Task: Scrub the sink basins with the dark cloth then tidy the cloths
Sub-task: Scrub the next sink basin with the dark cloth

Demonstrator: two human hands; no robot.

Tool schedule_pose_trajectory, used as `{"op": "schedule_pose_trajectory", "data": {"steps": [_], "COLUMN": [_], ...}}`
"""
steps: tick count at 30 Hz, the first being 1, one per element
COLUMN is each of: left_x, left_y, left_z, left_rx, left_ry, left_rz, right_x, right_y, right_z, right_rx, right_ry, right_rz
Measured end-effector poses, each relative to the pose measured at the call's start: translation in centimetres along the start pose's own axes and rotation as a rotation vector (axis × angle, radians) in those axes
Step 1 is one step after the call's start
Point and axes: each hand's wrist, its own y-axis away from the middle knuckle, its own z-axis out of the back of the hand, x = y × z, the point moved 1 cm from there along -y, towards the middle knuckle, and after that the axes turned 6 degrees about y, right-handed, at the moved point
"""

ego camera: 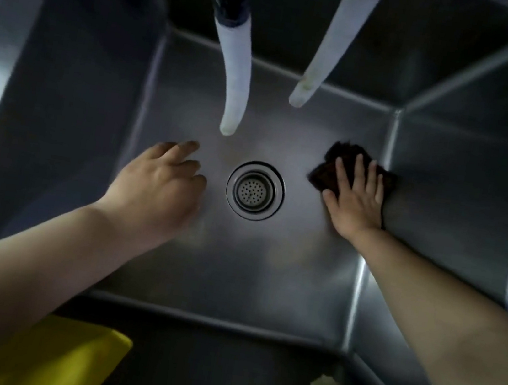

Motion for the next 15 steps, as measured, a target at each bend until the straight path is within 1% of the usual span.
{"op": "schedule_pose_trajectory", "data": {"steps": [3,5,7,9,11,12,14,15], "left_x": [0.0,0.2,0.3,0.3,0.1,0.1,-0.2,-0.2], "left_y": [1.2,2.0,2.8,3.4,4.0,4.2,4.5,4.6], "left_z": [0.0,0.4,0.7,0.9,1.4,1.7,2.2,2.4], "left_rx": [0.021,0.041,0.045,0.054,0.064,0.068,0.074,0.072], "left_ry": [0.027,0.033,0.032,0.037,0.037,0.041,0.046,0.049], "left_rz": [-0.004,0.008,0.022,0.035,0.036,0.033,0.025,0.029], "right_x": [0.6,1.5,2.6,4.0,5.9,6.7,7.5,7.4], "right_y": [4.7,8.0,10.5,12.0,13.5,14.0,15.0,15.2], "right_z": [-1.7,-2.6,-3.4,-4.0,-3.7,-3.8,-4.0,-3.7], "right_rx": [0.046,0.117,0.172,0.191,0.121,0.107,0.197,0.203], "right_ry": [0.019,0.035,0.051,0.062,0.109,0.168,0.229,0.216], "right_rz": [0.056,0.092,0.182,0.362,0.574,0.712,0.958,1.030]}}
